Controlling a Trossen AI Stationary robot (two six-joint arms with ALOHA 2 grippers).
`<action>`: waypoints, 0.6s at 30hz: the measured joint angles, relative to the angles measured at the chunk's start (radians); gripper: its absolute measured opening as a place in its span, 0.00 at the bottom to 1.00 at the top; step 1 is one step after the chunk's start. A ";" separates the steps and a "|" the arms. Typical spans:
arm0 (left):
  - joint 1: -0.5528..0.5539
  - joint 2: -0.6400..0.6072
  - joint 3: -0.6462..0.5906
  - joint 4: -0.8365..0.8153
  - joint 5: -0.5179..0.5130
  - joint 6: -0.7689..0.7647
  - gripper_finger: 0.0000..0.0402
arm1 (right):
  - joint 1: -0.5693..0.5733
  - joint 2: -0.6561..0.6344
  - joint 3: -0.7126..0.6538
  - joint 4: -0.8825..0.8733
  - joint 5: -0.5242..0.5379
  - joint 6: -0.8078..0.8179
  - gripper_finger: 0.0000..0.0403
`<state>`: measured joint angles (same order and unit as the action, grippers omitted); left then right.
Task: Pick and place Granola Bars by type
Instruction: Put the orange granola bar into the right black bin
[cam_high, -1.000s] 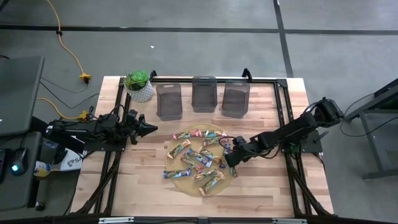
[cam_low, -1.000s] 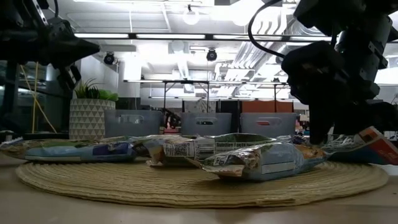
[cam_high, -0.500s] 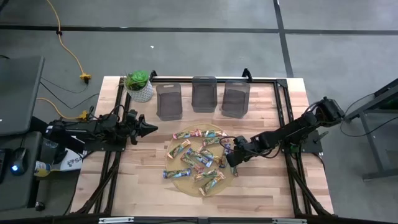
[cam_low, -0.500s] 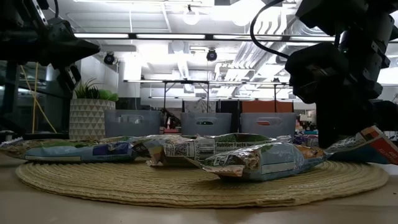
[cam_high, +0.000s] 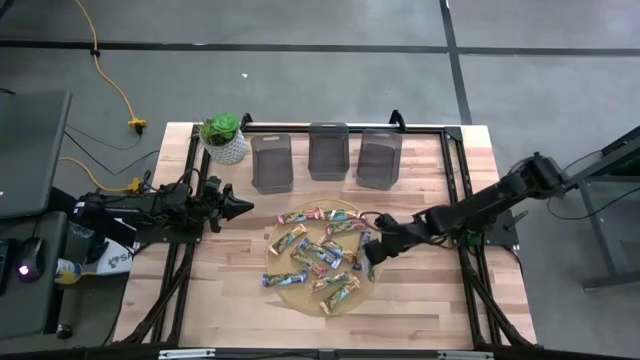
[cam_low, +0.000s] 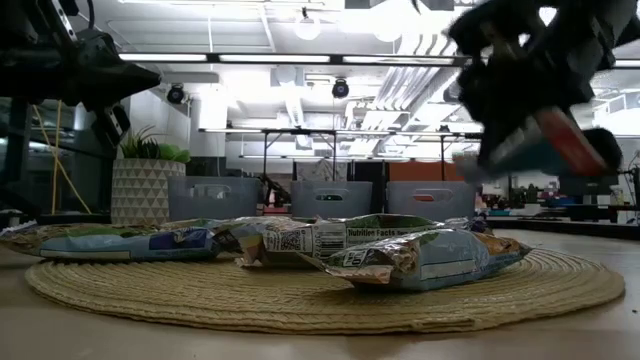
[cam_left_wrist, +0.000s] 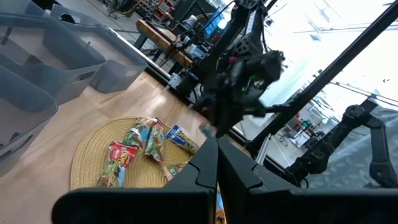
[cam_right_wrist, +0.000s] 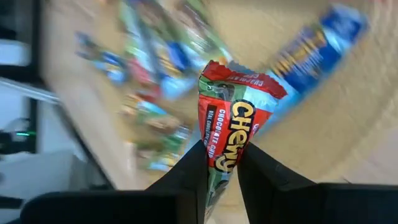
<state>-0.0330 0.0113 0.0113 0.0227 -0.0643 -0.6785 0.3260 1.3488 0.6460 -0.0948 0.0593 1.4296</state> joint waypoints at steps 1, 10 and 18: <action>0.000 0.000 0.000 0.000 0.000 0.000 0.00 | -0.001 -0.025 0.000 0.008 0.020 -0.012 0.16; 0.000 0.000 0.000 0.000 0.000 0.000 0.00 | -0.046 -0.234 0.001 0.138 0.249 -0.216 0.16; 0.000 0.000 0.000 -0.001 0.002 0.000 0.00 | -0.156 -0.337 0.102 0.185 0.378 -0.614 0.15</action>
<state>-0.0330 0.0114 0.0113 0.0221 -0.0624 -0.6785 0.1703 1.0113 0.7478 0.0902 0.4378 0.8160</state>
